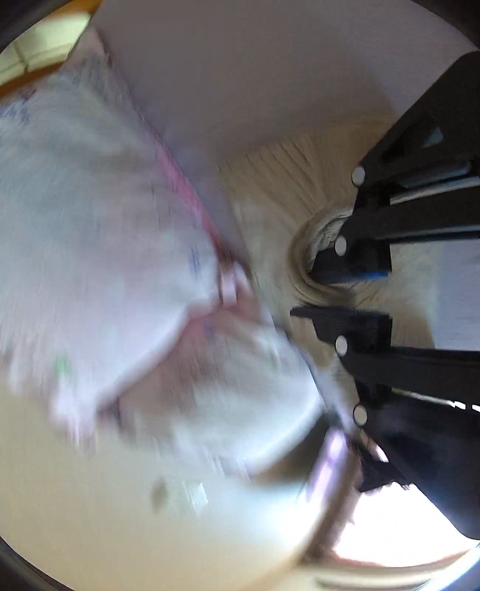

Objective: Fold small clothes

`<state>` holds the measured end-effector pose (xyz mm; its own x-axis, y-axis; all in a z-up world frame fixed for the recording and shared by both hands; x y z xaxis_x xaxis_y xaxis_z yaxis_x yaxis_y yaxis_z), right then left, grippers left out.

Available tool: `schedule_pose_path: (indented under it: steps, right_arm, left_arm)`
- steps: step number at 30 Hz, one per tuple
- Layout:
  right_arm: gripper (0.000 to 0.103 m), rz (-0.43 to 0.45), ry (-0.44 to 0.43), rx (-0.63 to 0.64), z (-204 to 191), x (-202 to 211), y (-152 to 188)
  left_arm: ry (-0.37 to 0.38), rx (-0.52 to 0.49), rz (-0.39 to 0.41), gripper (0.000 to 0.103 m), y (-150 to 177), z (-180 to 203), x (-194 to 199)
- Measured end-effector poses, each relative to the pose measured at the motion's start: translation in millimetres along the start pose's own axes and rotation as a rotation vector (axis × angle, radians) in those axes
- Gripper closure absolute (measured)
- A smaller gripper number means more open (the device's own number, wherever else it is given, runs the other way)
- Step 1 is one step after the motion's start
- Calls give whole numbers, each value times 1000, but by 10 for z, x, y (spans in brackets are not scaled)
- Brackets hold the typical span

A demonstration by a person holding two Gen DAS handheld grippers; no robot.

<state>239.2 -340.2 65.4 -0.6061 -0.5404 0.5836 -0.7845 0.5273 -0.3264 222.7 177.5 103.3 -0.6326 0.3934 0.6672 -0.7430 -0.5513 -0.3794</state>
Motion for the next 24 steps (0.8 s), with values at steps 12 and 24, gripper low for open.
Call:
schedule_pose_path:
  steps: [12, 24]
  right_arm:
    - [37, -28, 175, 67, 298, -159, 106]
    - [63, -243, 402, 305, 292, -834, -9]
  left_arm:
    - [-36, -197, -225, 27, 135, -269, -347]
    - [-125, -350, -404, 51, 346, -297, -818]
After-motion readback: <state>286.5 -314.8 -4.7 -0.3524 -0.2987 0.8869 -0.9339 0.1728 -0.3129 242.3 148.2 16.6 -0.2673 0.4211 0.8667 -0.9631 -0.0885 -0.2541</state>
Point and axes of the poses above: each gripper's, at about its wrist camera, not at the fingertips, and x roughly against the way its jaws point, z to its right, y to its underside, the point moved 3 cm from there along -x, roughly the way its jaws point, and after that the axes turned 3 degrees about -y, right-handed, at the moved point
